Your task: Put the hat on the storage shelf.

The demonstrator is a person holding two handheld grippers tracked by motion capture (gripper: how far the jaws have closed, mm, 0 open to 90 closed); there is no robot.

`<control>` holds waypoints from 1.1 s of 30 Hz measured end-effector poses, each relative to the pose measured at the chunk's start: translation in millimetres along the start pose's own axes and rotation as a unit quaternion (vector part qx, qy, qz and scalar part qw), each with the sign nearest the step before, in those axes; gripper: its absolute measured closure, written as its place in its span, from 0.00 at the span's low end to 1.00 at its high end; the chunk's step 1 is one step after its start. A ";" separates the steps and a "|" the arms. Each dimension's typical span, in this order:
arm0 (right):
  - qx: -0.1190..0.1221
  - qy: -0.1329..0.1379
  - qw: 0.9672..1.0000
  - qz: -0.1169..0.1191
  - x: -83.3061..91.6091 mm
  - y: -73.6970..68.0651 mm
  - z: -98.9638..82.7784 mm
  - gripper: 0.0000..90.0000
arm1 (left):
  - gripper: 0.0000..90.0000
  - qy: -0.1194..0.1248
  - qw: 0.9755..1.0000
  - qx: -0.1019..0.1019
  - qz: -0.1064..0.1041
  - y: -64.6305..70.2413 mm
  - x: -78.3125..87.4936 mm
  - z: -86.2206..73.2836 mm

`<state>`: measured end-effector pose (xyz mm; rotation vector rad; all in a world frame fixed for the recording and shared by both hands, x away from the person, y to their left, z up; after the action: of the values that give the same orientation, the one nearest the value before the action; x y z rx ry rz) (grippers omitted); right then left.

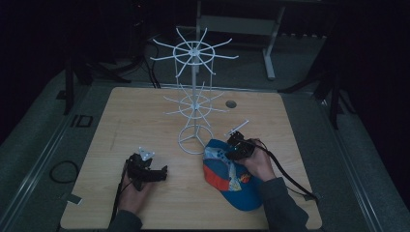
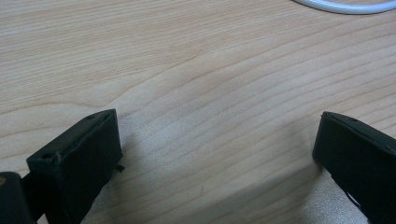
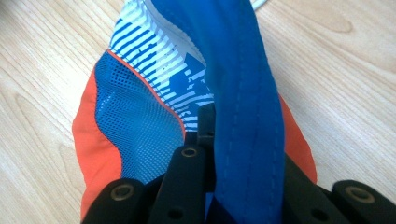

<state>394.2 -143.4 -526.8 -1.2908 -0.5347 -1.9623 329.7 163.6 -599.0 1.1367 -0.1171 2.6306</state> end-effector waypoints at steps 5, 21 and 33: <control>0.004 0.017 1.000 -0.005 8.3 -1.3 -0.5 0.97 | 0.02 0.000 1.000 0.000 0.000 0.0 0.0 0.0; 0.019 0.065 0.998 0.007 37.5 -6.9 -3.6 0.98 | 0.02 0.001 1.000 0.001 0.000 0.1 -0.2 0.1; 0.034 0.096 0.995 0.000 59.1 -14.9 -0.8 0.98 | 0.02 0.000 1.000 0.000 0.000 -0.1 0.1 0.1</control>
<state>368.2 -154.1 -472.8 -1.0456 -0.5021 -2.0238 329.7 163.7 -598.9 1.1366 -0.1178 2.6303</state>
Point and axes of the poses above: each handheld gripper's, and its own axes: x roughly backward along the jaws, z roughly out of its top, y roughly to its right, the point moved 4 cm from there along -x, roughly forward along the jaws, and after that the axes turned 2 degrees about x, right-handed, at the moved point
